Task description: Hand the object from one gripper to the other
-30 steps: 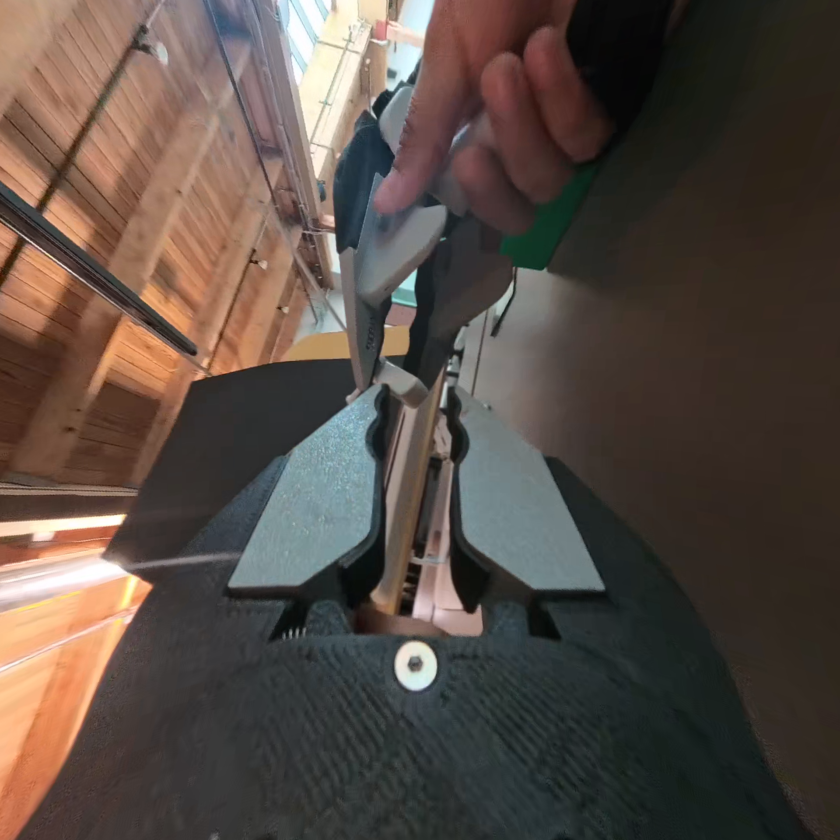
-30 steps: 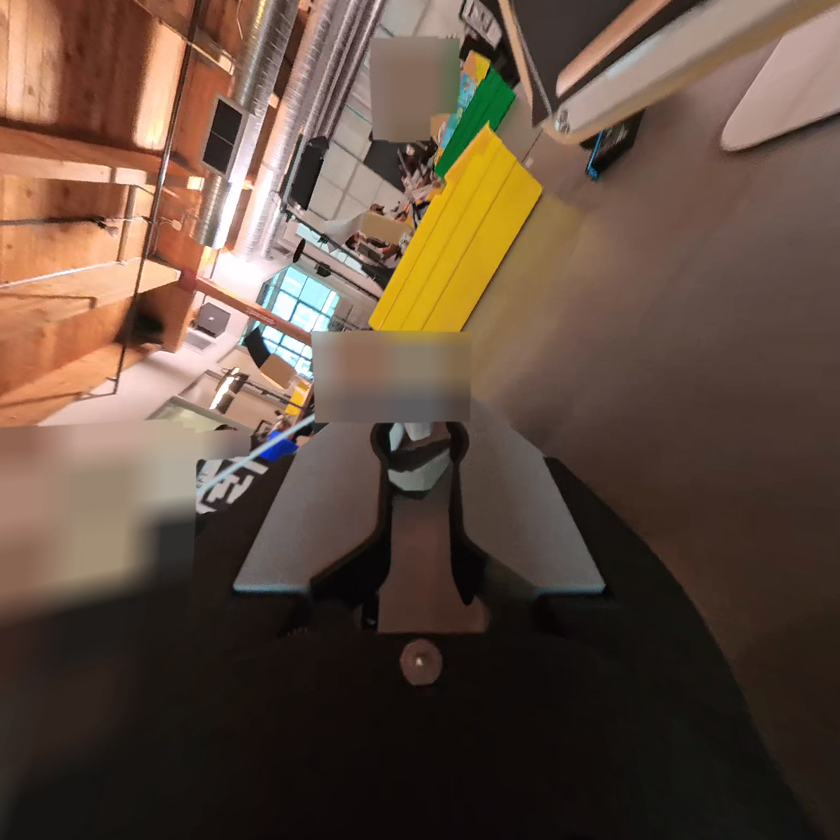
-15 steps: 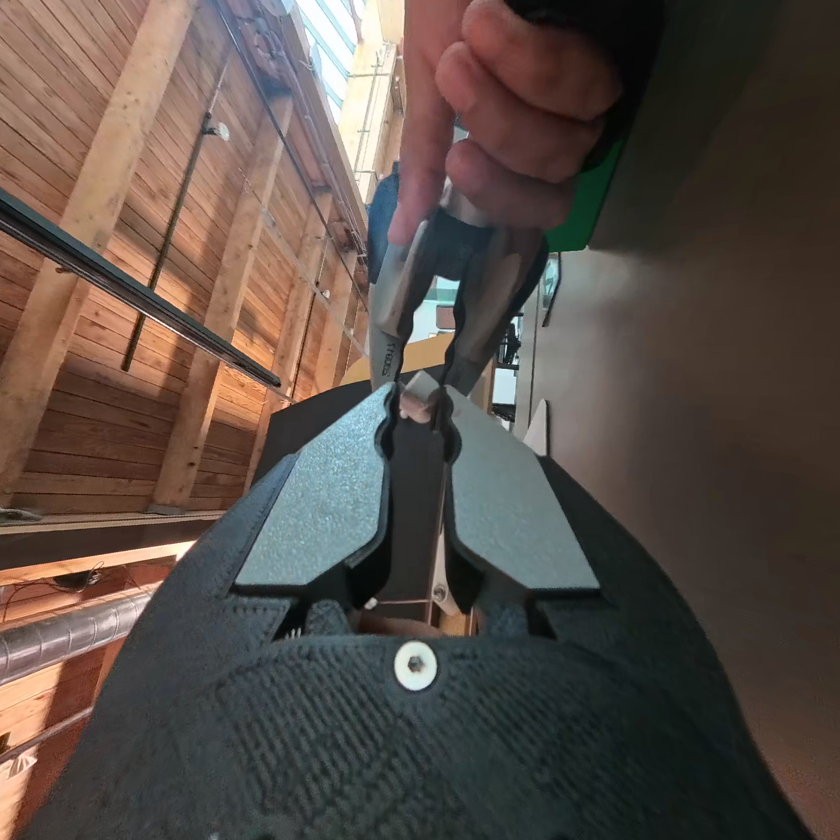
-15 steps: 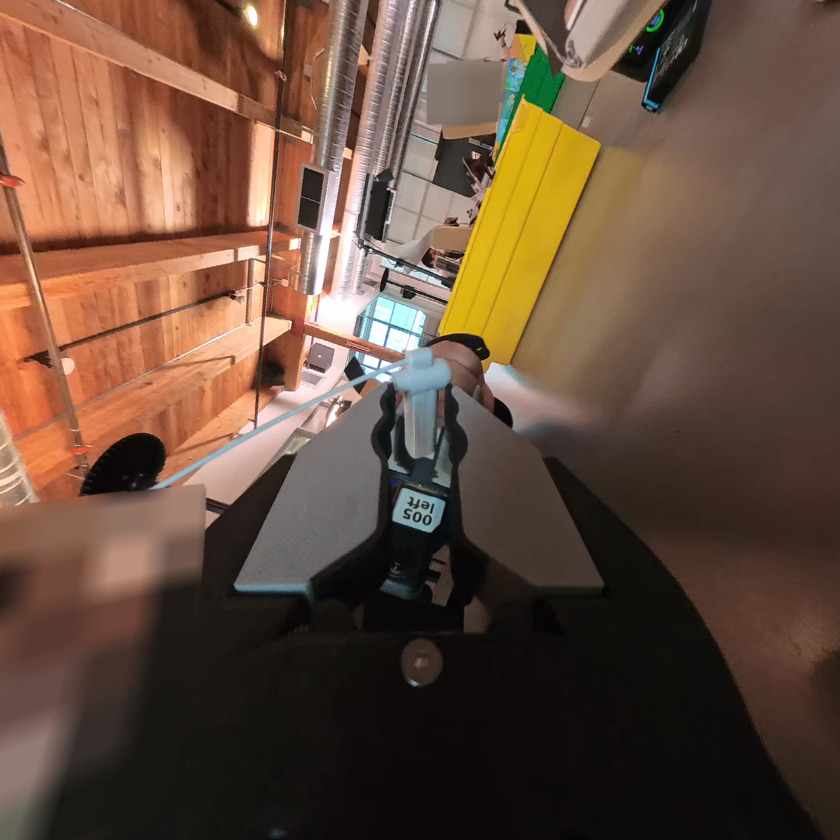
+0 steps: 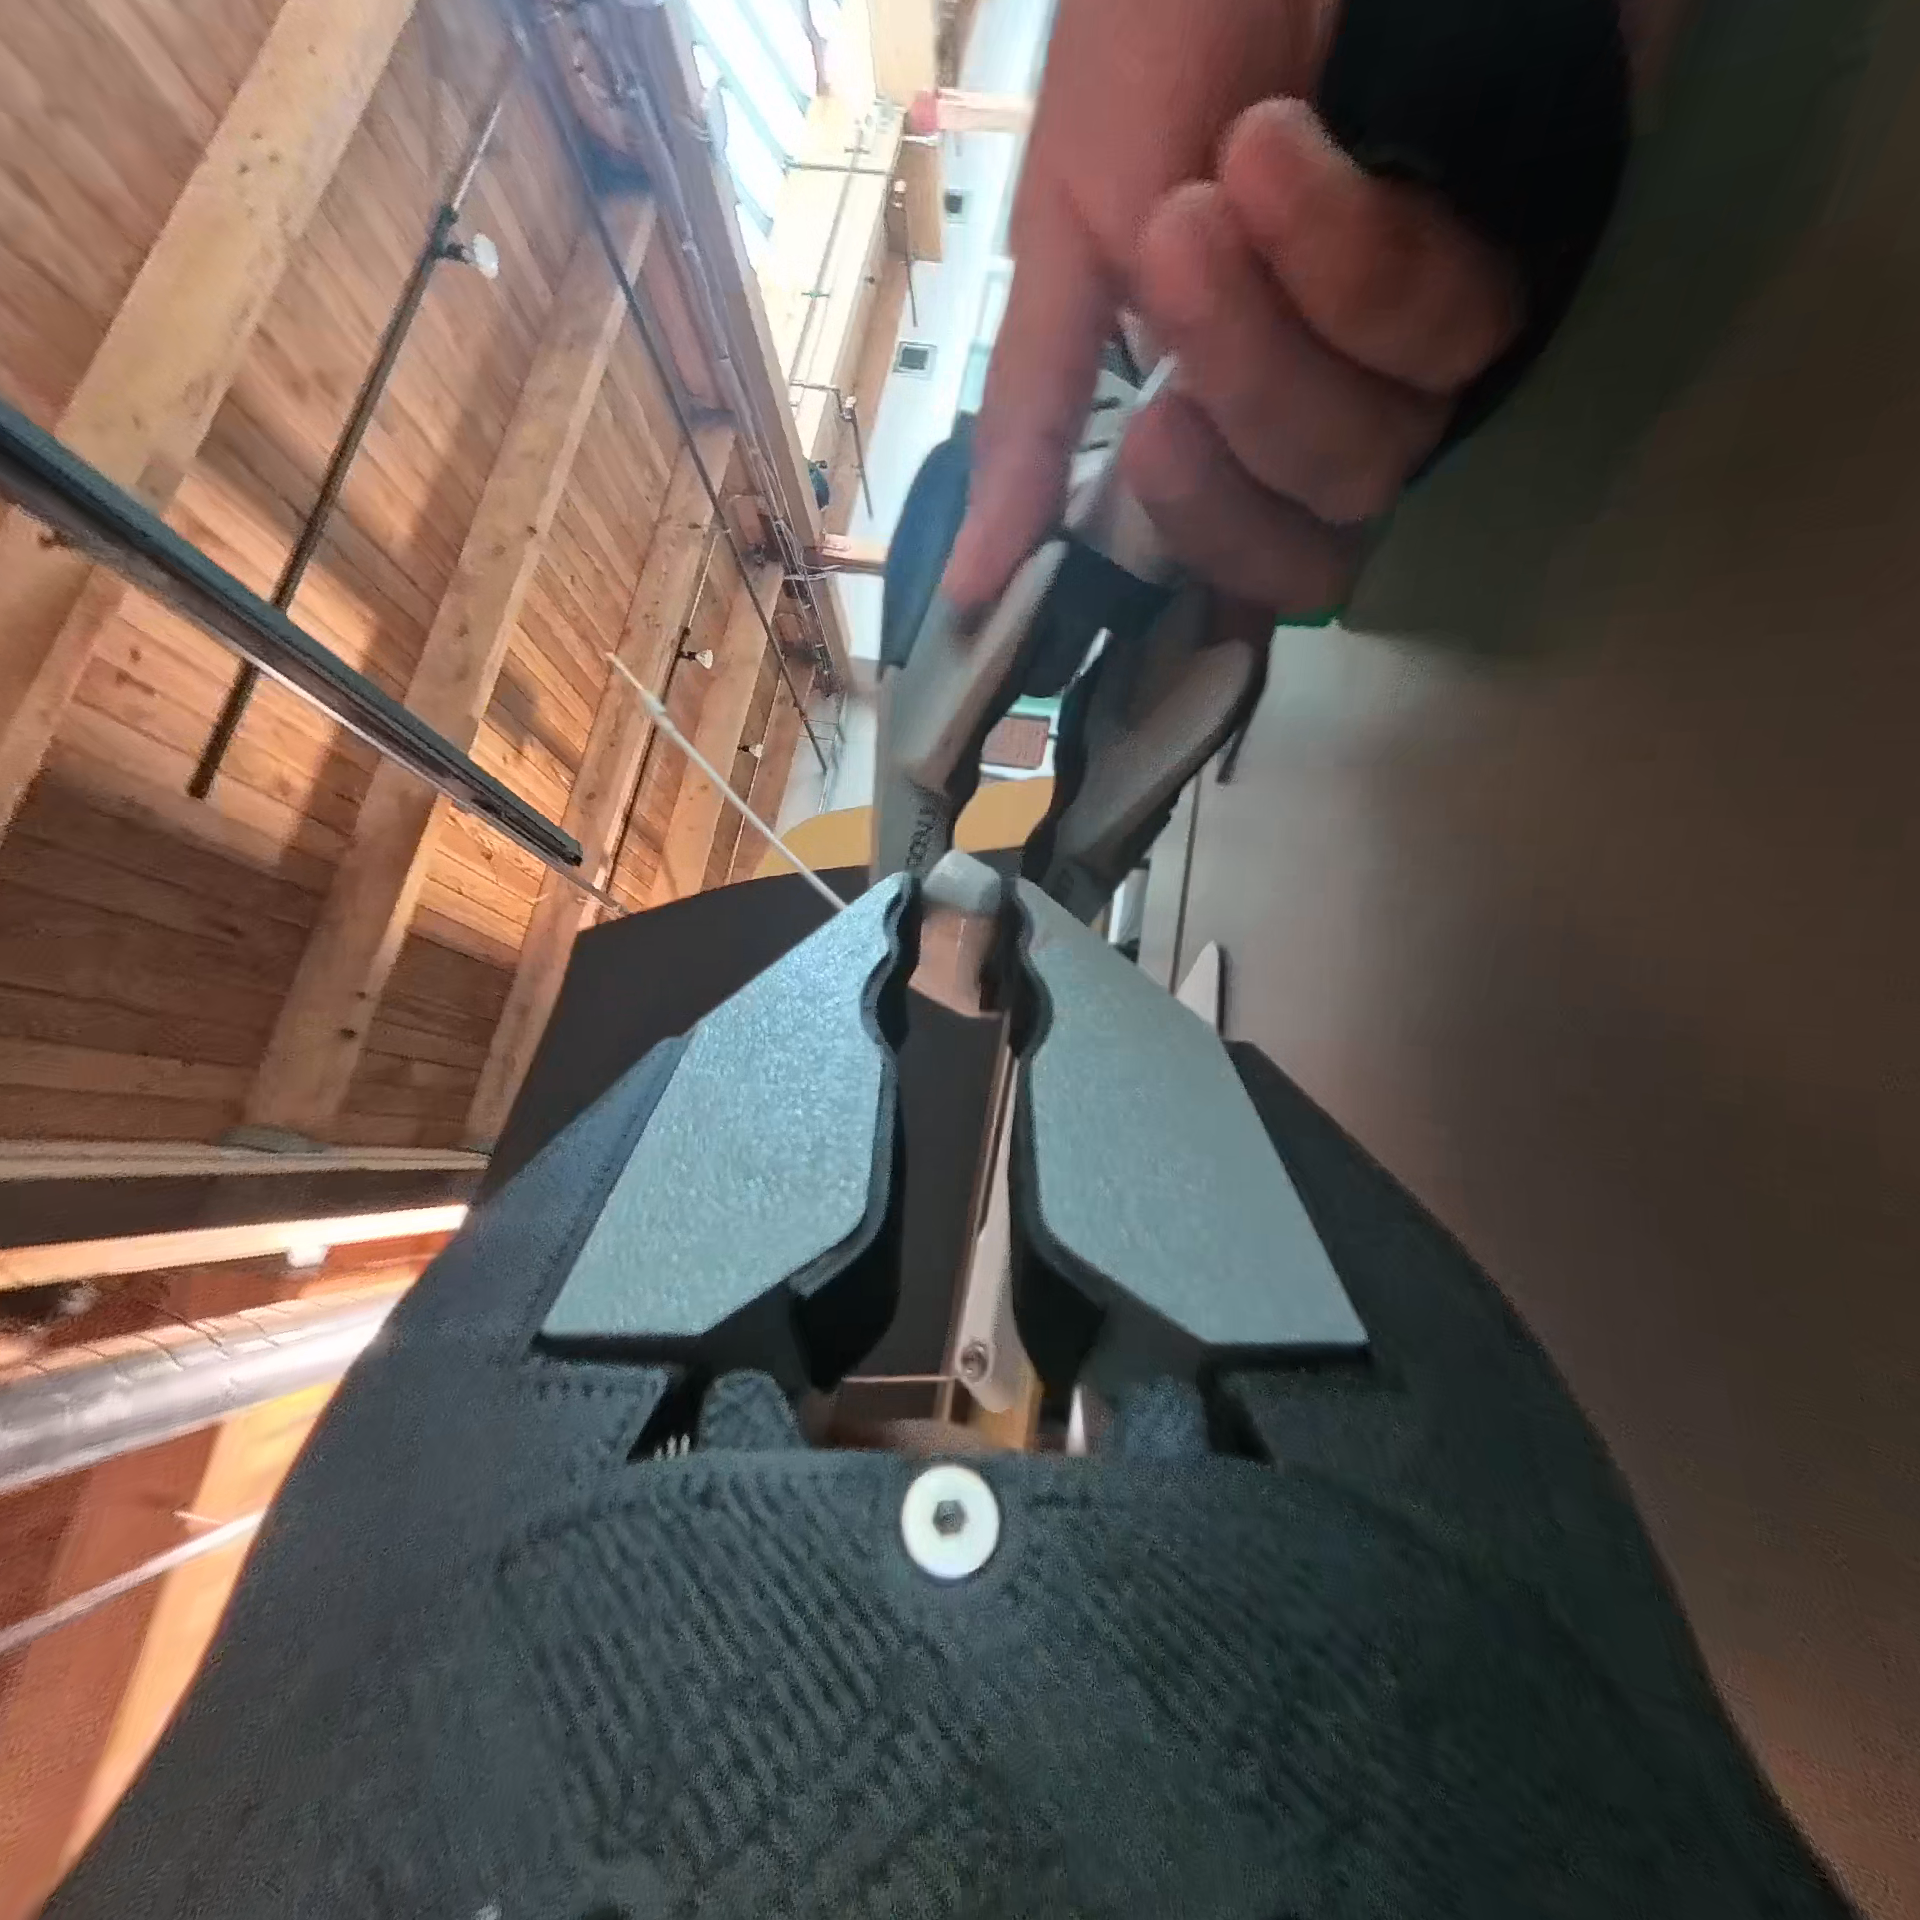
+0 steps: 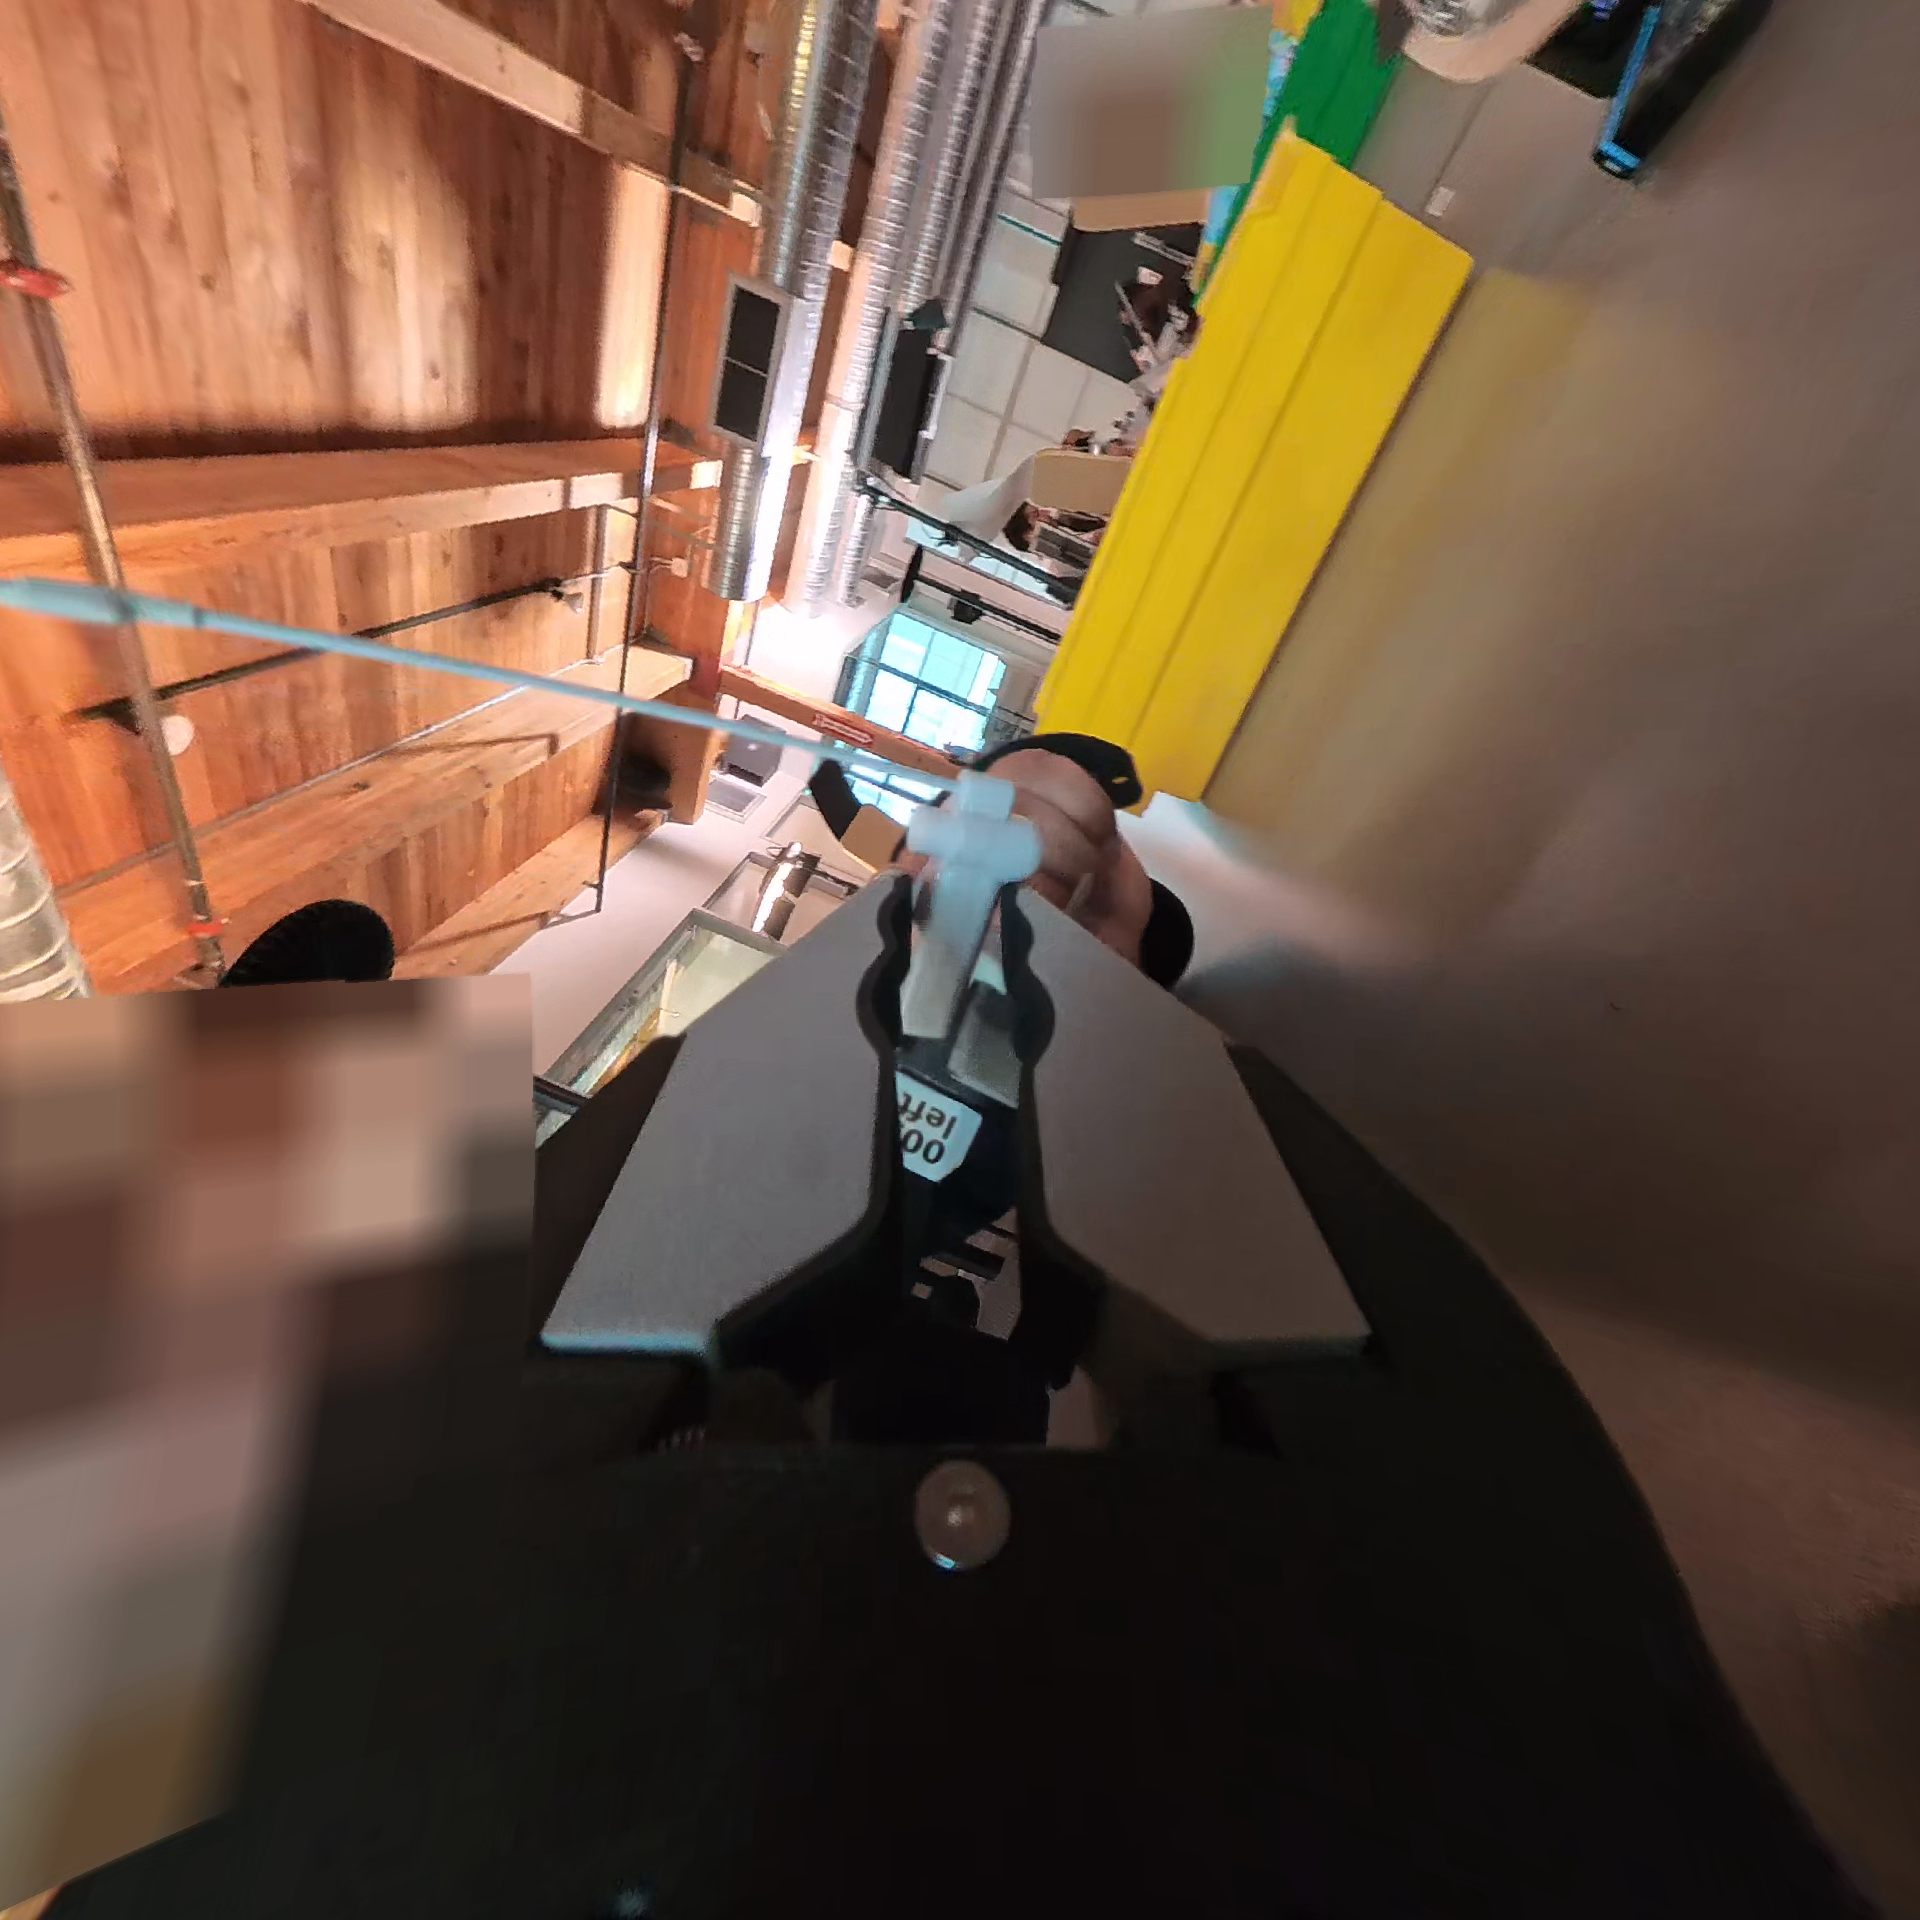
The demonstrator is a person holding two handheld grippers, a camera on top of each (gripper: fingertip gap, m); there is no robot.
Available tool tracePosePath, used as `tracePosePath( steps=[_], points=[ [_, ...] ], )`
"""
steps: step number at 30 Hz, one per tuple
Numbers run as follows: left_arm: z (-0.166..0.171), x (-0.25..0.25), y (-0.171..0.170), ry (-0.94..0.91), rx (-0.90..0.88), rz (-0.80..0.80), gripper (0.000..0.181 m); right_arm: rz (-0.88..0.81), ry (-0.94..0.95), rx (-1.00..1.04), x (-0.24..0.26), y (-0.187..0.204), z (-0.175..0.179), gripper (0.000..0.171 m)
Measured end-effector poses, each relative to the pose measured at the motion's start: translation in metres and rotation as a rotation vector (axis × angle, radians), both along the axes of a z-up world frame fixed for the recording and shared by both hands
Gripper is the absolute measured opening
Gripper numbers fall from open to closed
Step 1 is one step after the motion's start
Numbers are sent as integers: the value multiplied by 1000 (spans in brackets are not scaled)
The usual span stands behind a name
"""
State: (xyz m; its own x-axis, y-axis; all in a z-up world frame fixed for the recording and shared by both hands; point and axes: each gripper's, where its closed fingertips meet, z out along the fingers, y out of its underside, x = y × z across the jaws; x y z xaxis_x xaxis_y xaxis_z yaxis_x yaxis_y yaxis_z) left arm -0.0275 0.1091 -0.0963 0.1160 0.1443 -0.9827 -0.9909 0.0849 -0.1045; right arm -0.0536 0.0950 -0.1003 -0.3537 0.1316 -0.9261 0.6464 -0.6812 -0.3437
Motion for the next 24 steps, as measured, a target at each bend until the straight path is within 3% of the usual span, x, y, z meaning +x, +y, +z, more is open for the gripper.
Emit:
tracePosePath(
  steps=[1, 3, 7, 10, 14, 24],
  points=[
    [5, 0, -2, -47, 3, -14, 12, 6, 24, -9, 2, 0, 4, 12],
    [15, -4, -6, -168, 17, -45, 12, 7, 81, -27, 4, 2, 14, 14],
    [36, -18, -16, -385, 48, -99, 12, -32, 97, 32, 1, 5, 13, 41],
    [44, -18, -21, -509, 38, -163, 12, -26, 130, 63, 1, 1, 16, 34],
    [51, -12, -24, -662, 4, -258, 12, -31, 167, 126, 1, -2, 18, 45],
    [62, -13, -30, -882, -51, -395, 12, -37, 230, 155, 3, -5, 29, 42]
  ],
)
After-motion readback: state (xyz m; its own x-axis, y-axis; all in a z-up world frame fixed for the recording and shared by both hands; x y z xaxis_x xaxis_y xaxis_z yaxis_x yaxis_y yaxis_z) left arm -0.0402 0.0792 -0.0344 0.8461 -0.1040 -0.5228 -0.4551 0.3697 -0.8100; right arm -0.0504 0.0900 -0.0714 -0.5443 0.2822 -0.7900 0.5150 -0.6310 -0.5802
